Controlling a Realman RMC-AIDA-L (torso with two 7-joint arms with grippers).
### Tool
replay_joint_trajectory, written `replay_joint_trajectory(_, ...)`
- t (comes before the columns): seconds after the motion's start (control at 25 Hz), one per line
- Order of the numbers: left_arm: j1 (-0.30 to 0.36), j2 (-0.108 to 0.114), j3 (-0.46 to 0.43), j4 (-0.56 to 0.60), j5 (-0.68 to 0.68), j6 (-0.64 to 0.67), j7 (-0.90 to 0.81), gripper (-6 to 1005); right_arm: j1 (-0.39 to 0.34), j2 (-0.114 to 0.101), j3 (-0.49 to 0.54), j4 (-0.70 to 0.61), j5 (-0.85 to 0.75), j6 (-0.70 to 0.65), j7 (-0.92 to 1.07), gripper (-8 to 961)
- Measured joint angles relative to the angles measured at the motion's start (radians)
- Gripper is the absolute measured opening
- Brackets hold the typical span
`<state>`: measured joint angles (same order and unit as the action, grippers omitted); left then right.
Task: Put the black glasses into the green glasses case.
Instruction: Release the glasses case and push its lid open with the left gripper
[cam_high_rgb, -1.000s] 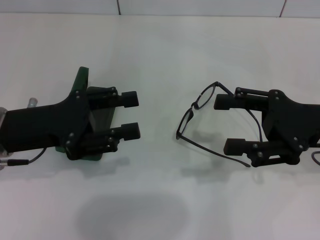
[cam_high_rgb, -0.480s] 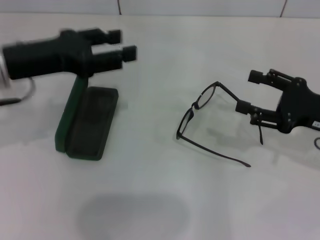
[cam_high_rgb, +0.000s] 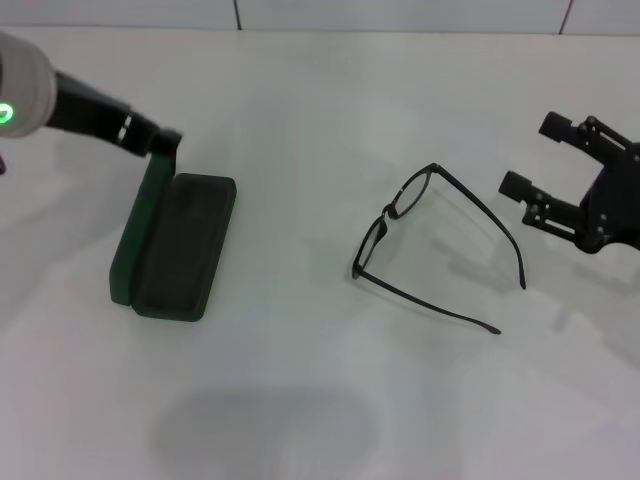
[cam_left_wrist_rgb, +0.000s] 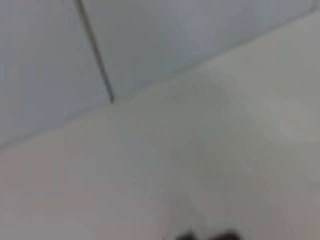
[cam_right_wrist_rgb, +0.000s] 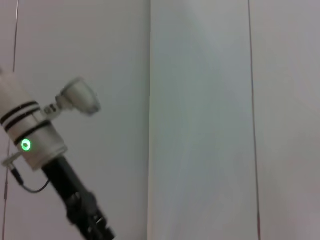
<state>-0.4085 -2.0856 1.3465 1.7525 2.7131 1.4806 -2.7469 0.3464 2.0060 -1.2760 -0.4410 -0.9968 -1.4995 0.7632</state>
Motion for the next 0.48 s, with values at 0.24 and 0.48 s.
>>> replay_joint_trajectory(0.24, -0.068, -0.003, -0.009, -0.201, 0.053, 0.006, -0.045, 636, 0.008, 0.0, 0.009, 0.0, 0.002, 0.011, -0.017, 814)
replay_joint_trajectory(0.48, -0.088, -0.001, -0.015, -0.317, 0.062, -0.02, -0.052, 635, 0.001, 0.005, 0.041, 0.002, 0.003, -0.004, -0.036, 814)
